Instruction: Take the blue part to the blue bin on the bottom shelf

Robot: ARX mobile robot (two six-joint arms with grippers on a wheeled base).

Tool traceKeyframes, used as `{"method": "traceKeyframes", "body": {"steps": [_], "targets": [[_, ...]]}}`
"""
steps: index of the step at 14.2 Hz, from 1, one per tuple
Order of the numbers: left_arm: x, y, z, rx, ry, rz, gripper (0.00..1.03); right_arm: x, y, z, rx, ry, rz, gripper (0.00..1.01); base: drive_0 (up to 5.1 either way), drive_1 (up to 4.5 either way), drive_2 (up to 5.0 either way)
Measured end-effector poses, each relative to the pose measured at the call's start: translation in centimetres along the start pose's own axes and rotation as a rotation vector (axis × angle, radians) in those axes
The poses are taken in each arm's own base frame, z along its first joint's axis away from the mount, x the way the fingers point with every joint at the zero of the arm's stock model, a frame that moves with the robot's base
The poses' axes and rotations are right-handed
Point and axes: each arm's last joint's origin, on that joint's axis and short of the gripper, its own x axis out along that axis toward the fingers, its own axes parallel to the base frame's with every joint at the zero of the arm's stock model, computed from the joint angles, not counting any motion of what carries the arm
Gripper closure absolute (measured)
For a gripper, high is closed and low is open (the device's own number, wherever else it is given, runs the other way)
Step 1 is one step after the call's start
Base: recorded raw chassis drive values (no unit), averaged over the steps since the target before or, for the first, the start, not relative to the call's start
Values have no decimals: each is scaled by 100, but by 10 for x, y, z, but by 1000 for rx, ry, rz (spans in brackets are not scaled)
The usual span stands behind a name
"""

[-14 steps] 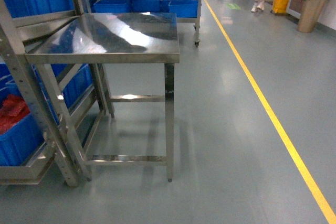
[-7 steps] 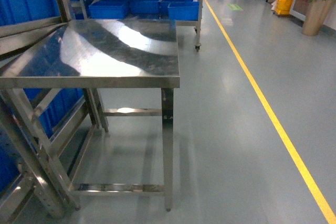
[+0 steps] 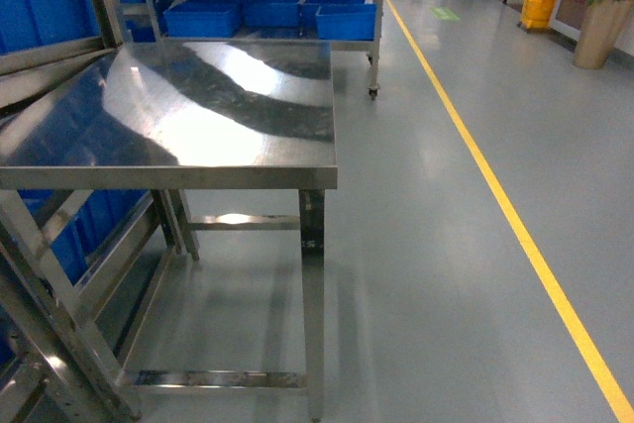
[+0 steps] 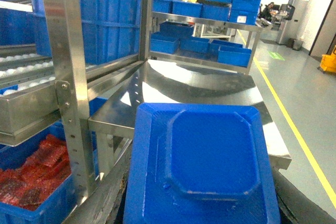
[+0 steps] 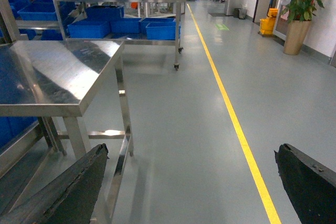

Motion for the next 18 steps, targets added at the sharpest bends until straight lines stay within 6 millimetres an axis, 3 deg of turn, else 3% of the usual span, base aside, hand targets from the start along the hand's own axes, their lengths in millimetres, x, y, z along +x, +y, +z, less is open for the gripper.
{"method": "traceKeyframes", "body": {"steps": [18], "targets": [[0, 0, 0, 0, -1, 0, 60, 0, 0, 0, 0, 1, 0, 3, -494, 244, 244]]}}
